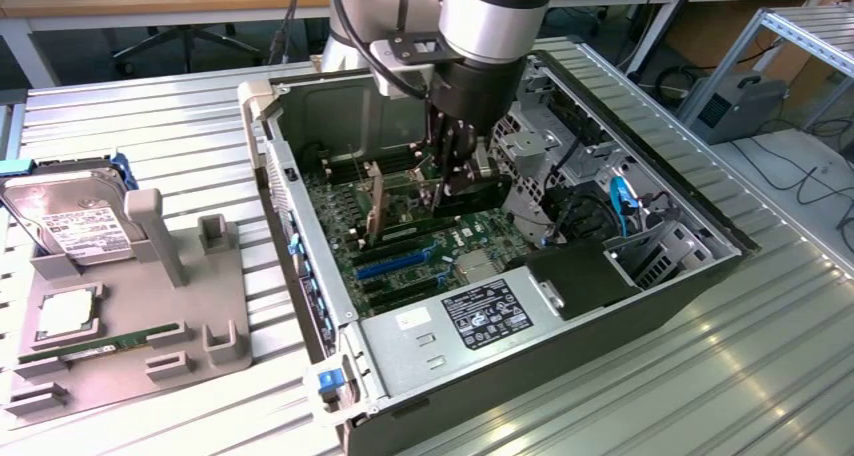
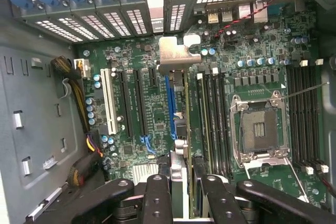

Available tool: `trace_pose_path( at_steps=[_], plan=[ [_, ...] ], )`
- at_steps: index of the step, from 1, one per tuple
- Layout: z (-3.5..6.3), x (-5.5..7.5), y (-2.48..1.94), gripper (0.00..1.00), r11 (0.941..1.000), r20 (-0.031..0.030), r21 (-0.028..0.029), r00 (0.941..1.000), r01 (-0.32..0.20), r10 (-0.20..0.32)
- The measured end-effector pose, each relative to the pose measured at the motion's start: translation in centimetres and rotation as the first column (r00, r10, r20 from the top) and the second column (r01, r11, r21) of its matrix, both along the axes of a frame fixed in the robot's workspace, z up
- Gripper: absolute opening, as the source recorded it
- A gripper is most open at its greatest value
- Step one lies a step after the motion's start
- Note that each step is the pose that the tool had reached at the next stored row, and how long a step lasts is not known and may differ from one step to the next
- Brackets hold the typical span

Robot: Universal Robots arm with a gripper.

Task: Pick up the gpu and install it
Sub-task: 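Insert the gpu into the slot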

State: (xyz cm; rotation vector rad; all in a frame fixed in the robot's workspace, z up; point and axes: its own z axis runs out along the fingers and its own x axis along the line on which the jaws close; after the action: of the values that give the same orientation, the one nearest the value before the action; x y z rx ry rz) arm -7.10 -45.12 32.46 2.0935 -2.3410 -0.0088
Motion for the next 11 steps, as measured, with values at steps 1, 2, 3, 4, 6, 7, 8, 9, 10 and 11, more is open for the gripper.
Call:
trace_pose_path(
  at_steps=[1,2,3,4,6,7,8,9,10,11],
  plan=[
    [0.00,-0.01,-0.02,0.27,1.0000,0.0000,0.0000,1.0000,0.000,0.000],
    [-0.01,-0.02,-0.05,0.27,1.0000,0.0000,0.0000,1.0000,0.000,0.000],
    [-0.01,-0.02,-0.07,0.27,1.0000,0.0000,0.0000,1.0000,0.000,0.000],
    [-0.01,-0.03,-0.09,0.27,1.0000,0.0000,0.0000,1.0000,0.000,0.000],
    [-0.02,-0.05,-0.14,0.27,1.0000,0.0000,0.0000,1.0000,0.000,0.000],
    [-0.03,-0.06,-0.16,0.27,1.0000,0.0000,0.0000,1.0000,0.000,0.000],
    [-0.03,-0.07,-0.19,0.27,1.0000,0.0000,0.0001,1.0000,0.000,0.000],
    [-0.03,-0.08,-0.21,0.27,1.0000,0.0000,0.0000,1.0000,0.000,0.000],
    [-0.04,-0.09,-0.23,0.27,1.0000,0.0001,0.0001,1.0000,0.000,0.000],
    [-0.04,-0.10,-0.25,0.27,1.0000,0.0000,0.0000,1.0000,0.000,0.000]
  ],
)
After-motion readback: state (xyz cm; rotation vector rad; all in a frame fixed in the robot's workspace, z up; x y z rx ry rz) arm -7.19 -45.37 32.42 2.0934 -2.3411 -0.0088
